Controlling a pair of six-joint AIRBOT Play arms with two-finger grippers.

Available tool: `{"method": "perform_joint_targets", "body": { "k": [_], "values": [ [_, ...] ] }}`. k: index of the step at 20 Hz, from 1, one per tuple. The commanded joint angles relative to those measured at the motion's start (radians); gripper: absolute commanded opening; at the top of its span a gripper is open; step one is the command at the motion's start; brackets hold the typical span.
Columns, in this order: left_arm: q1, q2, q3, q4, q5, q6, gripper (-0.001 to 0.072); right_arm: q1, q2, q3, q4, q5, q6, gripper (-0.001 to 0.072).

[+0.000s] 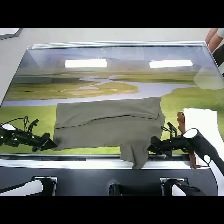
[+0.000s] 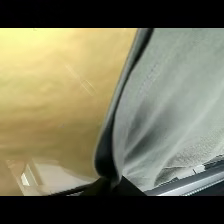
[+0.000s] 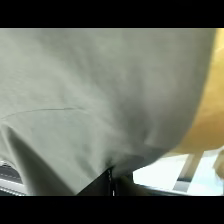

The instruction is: Fold the shirts.

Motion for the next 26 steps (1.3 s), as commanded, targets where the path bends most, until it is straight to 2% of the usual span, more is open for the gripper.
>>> {"method": "perform_joint_targets", "body": {
  "k": [1, 4, 6, 8, 10, 14, 18, 24, 25, 26],
  "values": [
    [0.003, 0.007, 0.040, -0.003, 0.015, 0.032, 0.0027, 0.023, 0.008, 0.028, 0.010, -0.026, -0.022, 0.0040],
    [0.000, 0.054, 0.138, -0.026, 0.026, 0.047, 0.0026, 0.023, 0.021, 0.184, -0.013, 0.010, 0.006, 0.0039],
    [-0.011, 0.050, 0.201, -0.097, 0.033, -0.003, 0.0024, 0.026, -0.011, 0.327, -0.024, 0.004, 0.036, 0.0038],
    [-0.061, 0.029, 0.264, -0.130, 0.062, -0.014, 0.0025, 0.026, -0.092, 0.476, -0.027, 0.002, 0.041, 0.0038],
    [-0.121, -0.013, 0.345, -0.130, 0.096, -0.060, 0.0025, 0.026, -0.198, 0.616, -0.024, -0.008, 0.057, 0.0039],
    [-0.192, -0.178, 0.572, -0.131, 0.130, -0.143, 0.0025, 0.028, -0.390, 0.821, 0.030, -0.069, 0.061, 0.0039],
    [-0.201, -0.344, 0.745, -0.131, 0.097, -0.226, 0.0026, 0.028, -0.497, 0.862, 0.054, -0.171, 0.108, 0.0040],
    [-0.218, -0.449, 0.763, -0.146, 0.097, -0.211, 0.0028, 0.028, -0.562, 0.862, 0.061, -0.177, 0.070, 0.0043],
    [-0.217, -0.451, 0.763, -0.145, 0.097, -0.211, 0.0062, 0.028, -0.560, 0.862, 0.062, -0.181, 0.067, 0.0067],
    [-0.211, -0.450, 0.766, -0.145, 0.095, -0.211, 0.0213, 0.023, -0.554, 0.862, 0.061, -0.166, 0.063, 0.0228]
  ]
}}
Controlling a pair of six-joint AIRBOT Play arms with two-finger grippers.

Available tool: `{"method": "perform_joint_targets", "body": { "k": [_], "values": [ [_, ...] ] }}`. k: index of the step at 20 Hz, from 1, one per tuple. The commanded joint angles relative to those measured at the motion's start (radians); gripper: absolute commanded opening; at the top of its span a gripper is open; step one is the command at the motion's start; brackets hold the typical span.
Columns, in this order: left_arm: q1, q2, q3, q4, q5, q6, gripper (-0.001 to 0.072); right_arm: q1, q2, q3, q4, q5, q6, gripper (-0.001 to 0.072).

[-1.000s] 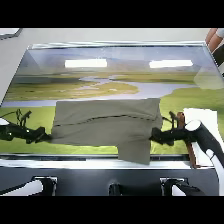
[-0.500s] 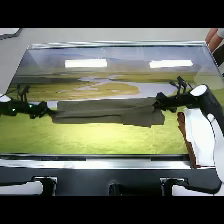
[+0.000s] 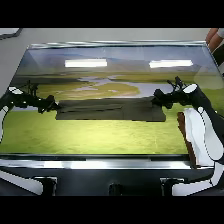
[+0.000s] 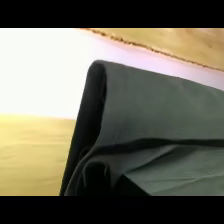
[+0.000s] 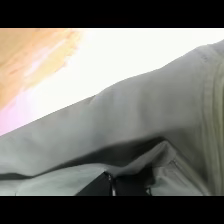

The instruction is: Fold the shirts.

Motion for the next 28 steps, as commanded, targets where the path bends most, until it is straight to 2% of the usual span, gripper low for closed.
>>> {"method": "perform_joint_targets", "body": {
  "k": [1, 2, 4, 6, 7, 10, 15, 18, 19, 21, 22, 23, 24, 25, 26, 28],
  "values": [
    [0.011, -0.026, 0.025, -0.003, -0.016, -0.010, 0.0515, -0.014, 0.005, 0.004, 0.002, 0.026, -0.027, 0.0482],
    [0.029, -0.026, 0.047, -0.003, -0.043, -0.019, 0.0690, -0.028, 0.026, 0.005, -0.003, 0.059, -0.069, 0.0650],
    [0.066, -0.020, 0.105, -0.004, -0.103, -0.019, 0.0690, -0.089, 0.079, 0.005, -0.081, 0.126, -0.115, 0.0693],
    [0.096, 0.018, 0.132, -0.005, -0.123, -0.019, 0.0690, -0.156, 0.090, 0.003, -0.241, 0.182, -0.080, 0.0700],
    [0.106, 0.050, 0.133, -0.005, -0.113, -0.019, 0.0690, -0.182, 0.077, 0.001, -0.267, 0.214, -0.048, 0.0706],
    [0.112, 0.131, 0.132, -0.005, -0.105, -0.016, 0.0689, -0.197, 0.000, 0.001, -0.175, 0.289, -0.098, 0.0713],
    [0.078, 0.236, 0.132, -0.040, -0.121, -0.015, 0.0689, -0.152, -0.107, 0.001, 0.051, 0.296, -0.108, 0.0713],
    [0.034, 0.268, 0.132, -0.087, -0.135, -0.015, 0.0690, -0.086, -0.129, 0.001, 0.067, 0.284, -0.106, 0.0708],
    [0.011, 0.273, 0.132, -0.091, -0.142, -0.015, 0.0689, -0.060, -0.129, 0.001, 0.068, 0.274, -0.107, 0.0674],
    [-0.042, 0.274, 0.129, -0.090, -0.153, 0.008, 0.0680, -0.023, -0.115, 0.002, 0.071, 0.257, -0.097, 0.0360],
    [-0.077, 0.272, 0.123, -0.090, -0.155, 0.032, 0.0610, -0.014, -0.096, 0.002, 0.071, 0.253, -0.085, 0.0174],
    [-0.114, 0.272, 0.110, -0.090, -0.153, 0.055, 0.0501, -0.009, -0.071, 0.002, 0.070, 0.256, -0.061, 0.0040],
    [-0.162, 0.272, 0.087, -0.090, -0.143, 0.077, 0.0279, -0.002, -0.035, 0.002, 0.069, 0.259, -0.038, 0.0041],
    [-0.214, 0.272, 0.055, -0.090, -0.118, 0.100, 0.0106, 0.010, 0.007, 0.002, 0.066, 0.261, -0.035, 0.0040],
    [-0.278, 0.270, 0.013, -0.090, -0.067, 0.100, 0.0028, 0.023, 0.051, 0.002, 0.058, 0.270, -0.030, 0.0039],
    [-0.414, 0.252, -0.071, -0.105, 0.081, 0.093, 0.0027, 0.072, 0.148, 0.002, 0.019, 0.294, 0.018, 0.0039]
  ]
}}
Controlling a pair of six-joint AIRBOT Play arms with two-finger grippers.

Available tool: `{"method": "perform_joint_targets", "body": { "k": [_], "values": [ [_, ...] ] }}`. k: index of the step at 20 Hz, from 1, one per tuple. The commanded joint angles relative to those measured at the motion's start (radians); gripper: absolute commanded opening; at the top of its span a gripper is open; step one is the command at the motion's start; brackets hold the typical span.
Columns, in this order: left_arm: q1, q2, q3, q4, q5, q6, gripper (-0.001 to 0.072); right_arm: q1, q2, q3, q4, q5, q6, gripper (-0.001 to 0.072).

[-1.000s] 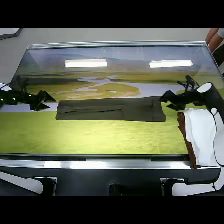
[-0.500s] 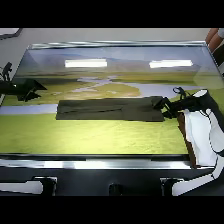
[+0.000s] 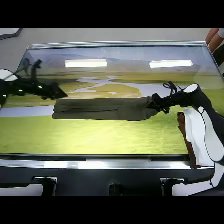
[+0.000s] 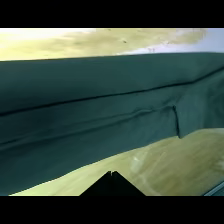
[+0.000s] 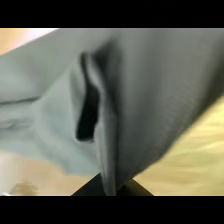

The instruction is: Fold the shirts.

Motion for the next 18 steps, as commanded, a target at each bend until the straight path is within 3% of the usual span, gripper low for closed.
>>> {"method": "perform_joint_targets", "body": {
  "k": [1, 5, 10, 16, 18],
  "values": [
    [-0.220, -0.035, -0.107, -0.026, 0.208, 0.012, 0.0027, 0.082, 0.156, 0.001, -0.051, 0.036, 0.084, 0.0039],
    [-0.401, -0.178, -0.108, -0.189, 0.354, -0.049, 0.0028, 0.218, 0.350, 0.001, -0.118, 0.076, 0.196, 0.0039],
    [-0.520, -0.315, -0.108, -0.336, 0.380, -0.050, 0.0027, 0.284, 0.548, 0.001, -0.132, 0.147, 0.320, 0.0039],
    [-0.682, -0.349, -0.108, -0.458, 0.421, -0.025, 0.0027, 0.284, 0.667, 0.001, -0.182, 0.187, 0.382, 0.0039],
    [-0.655, -0.339, -0.103, -0.457, 0.429, -0.002, 0.0026, 0.285, 0.640, 0.001, -0.173, 0.172, 0.372, 0.0038]
  ]
}}
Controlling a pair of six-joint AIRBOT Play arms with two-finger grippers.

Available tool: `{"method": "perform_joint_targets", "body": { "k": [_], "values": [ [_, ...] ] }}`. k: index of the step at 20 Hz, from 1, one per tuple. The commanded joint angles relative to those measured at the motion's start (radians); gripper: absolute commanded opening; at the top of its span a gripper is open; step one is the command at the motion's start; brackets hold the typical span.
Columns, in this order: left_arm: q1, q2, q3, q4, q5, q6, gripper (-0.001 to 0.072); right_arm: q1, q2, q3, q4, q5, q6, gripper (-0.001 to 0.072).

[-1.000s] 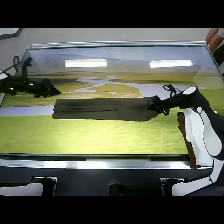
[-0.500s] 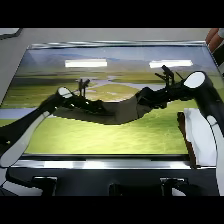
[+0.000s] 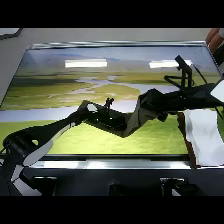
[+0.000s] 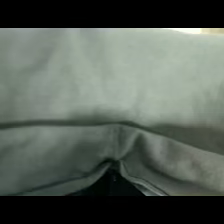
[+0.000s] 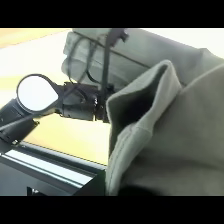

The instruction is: Fold the shirts.

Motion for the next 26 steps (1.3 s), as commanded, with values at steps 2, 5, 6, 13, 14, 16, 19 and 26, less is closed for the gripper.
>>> {"method": "perform_joint_targets", "body": {
  "k": [2, 5, 6, 13, 14, 16, 19, 26],
  "values": [
    [0.068, 0.056, 0.002, 0.043, 0.023, 0.042, 0.0025, 0.004, -0.050, 0.001, 0.063, -0.006, -0.035, 0.0038],
    [0.245, 0.231, 0.002, 0.224, 0.024, 0.006, 0.0025, 0.004, -0.172, 0.001, 0.271, -0.092, -0.145, 0.0038],
    [0.305, 0.298, 0.002, 0.279, 0.024, 0.006, 0.0025, 0.004, -0.220, 0.001, 0.359, -0.139, -0.188, 0.0038],
    [0.682, 0.733, 0.001, 0.365, 0.023, -0.011, 0.0026, 0.155, -0.527, 0.001, 0.609, -0.345, -0.347, 0.0039],
    [0.711, 0.780, 0.000, 0.365, 0.019, -0.011, 0.0026, 0.192, -0.569, 0.001, 0.650, -0.378, -0.375, 0.0039],
    [0.744, 0.851, 0.000, 0.365, 0.003, -0.011, 0.0026, 0.245, -0.640, 0.001, 0.729, -0.440, -0.410, 0.0039],
    [0.747, 0.911, 0.000, 0.367, -0.008, -0.011, 0.0026, 0.303, -0.725, 0.001, 0.812, -0.516, -0.423, 0.0045],
    [0.747, 0.916, -0.017, 0.380, -0.045, -0.011, 0.0026, 0.214, -0.633, 0.001, 0.794, -0.589, -0.529, 0.0700]
  ]
}}
